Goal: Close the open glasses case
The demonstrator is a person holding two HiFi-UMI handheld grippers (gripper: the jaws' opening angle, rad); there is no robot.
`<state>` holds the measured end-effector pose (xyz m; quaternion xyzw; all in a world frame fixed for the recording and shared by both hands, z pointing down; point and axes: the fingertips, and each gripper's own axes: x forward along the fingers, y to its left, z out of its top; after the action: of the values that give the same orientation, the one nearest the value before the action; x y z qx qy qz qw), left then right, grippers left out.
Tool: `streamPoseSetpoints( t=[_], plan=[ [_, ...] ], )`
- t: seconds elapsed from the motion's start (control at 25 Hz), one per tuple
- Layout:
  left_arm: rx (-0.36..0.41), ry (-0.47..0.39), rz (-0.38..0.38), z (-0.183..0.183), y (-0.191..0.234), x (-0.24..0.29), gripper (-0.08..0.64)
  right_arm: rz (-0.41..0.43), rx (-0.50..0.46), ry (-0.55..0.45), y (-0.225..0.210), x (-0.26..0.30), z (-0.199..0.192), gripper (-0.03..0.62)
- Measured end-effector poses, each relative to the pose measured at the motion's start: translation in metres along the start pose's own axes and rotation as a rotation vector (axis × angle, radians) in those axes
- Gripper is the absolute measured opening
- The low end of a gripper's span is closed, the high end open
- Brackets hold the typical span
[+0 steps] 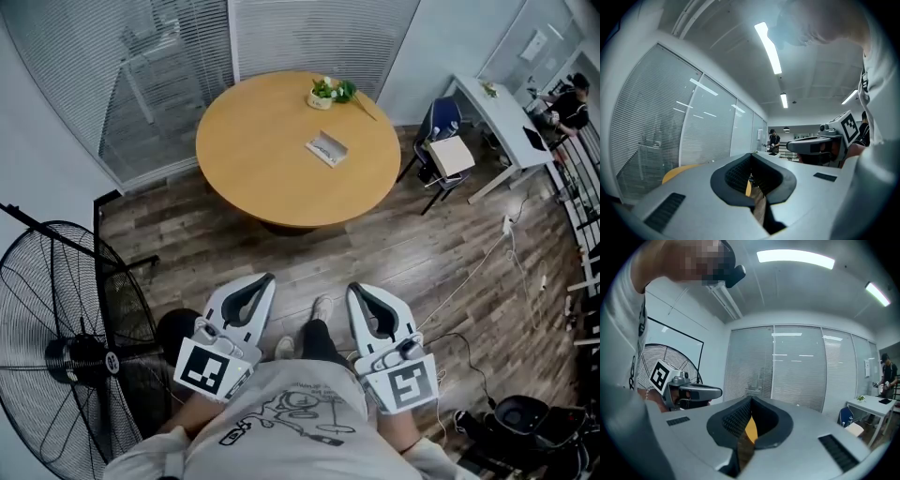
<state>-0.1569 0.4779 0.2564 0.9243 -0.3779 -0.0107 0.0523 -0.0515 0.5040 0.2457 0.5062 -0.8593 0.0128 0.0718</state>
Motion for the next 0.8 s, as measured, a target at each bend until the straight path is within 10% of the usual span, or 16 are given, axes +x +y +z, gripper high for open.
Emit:
streamPoseSetpoints(
  t=[0.8],
  plan=[
    [-0.007, 0.0, -0.004, -0.004, 0.019, 0.043, 0.018, -0.001, 0.007, -0.027, -0.036, 0.031, -0.001, 0.008]
  ],
)
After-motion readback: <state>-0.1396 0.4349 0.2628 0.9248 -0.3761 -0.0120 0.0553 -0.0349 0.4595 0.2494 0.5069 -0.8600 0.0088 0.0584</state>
